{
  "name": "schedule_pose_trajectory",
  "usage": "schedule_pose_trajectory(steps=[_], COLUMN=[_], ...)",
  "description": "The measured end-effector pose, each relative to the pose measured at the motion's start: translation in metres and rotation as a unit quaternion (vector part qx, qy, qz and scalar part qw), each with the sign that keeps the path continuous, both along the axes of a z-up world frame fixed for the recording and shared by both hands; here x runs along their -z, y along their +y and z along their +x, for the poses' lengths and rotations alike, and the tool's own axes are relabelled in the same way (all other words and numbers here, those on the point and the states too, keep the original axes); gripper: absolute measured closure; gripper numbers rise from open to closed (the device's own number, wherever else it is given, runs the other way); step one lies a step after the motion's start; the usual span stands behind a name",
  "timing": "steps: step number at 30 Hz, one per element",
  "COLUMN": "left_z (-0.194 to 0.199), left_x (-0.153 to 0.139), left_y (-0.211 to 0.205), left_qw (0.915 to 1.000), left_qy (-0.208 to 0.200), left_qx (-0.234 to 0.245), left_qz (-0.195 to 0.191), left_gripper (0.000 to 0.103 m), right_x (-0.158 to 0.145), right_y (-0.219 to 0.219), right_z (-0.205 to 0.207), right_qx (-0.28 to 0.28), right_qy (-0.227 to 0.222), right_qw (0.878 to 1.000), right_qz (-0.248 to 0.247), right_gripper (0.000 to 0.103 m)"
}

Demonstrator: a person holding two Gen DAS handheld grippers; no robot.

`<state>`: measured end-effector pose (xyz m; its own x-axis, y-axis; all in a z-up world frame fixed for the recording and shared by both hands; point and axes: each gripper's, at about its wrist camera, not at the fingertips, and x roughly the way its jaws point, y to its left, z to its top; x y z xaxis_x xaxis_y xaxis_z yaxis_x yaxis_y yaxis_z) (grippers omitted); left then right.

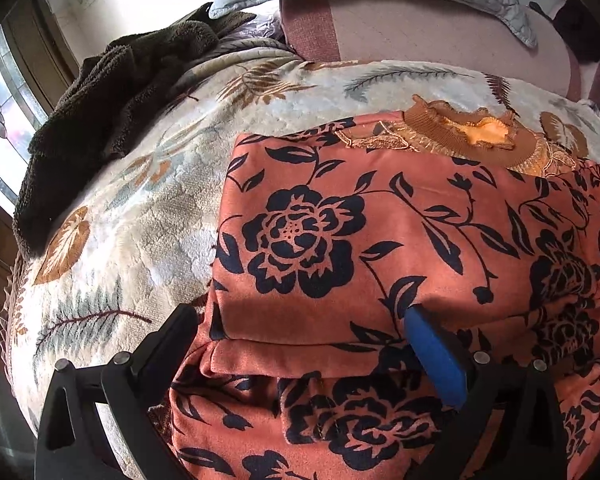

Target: Fold small clothes

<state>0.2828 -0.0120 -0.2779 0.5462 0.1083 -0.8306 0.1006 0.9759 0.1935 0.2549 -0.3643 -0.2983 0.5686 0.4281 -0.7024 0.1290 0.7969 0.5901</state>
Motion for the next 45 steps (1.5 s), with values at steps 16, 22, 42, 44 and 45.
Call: schedule_pose_trajectory(steps=[16,22,42,44,45], left_z=[-0.008,-0.011,-0.012,-0.012,-0.012], left_x=[-0.025,-0.029,-0.036,-0.037,-0.036], left_y=[0.011,0.009,0.012,0.012,0.012], left_qw=[0.9977,0.9969,0.9951,0.9951,0.9951], left_qy=[-0.065,-0.076,-0.096,-0.097,-0.097], left_qx=[-0.002,0.002,-0.009,-0.010,-0.011], left_qz=[-0.019,-0.020,-0.022,-0.021,-0.020], left_gripper=[0.000,0.000,0.000,0.000,0.000], right_x=[0.013,0.004,-0.003,-0.003,-0.002], right_y=[0.094,0.090,0.083,0.078,0.076], right_z=[0.015,0.007,0.004,0.004,0.005], right_qx=[-0.117,-0.108,-0.088,-0.078,-0.075], right_qy=[0.017,-0.005,-0.026,-0.025,-0.022], right_qw=[0.989,0.992,0.993,0.994,0.995], right_qz=[-0.086,-0.061,-0.068,-0.067,-0.065], right_gripper=[0.075,0.075,0.075,0.075,0.075])
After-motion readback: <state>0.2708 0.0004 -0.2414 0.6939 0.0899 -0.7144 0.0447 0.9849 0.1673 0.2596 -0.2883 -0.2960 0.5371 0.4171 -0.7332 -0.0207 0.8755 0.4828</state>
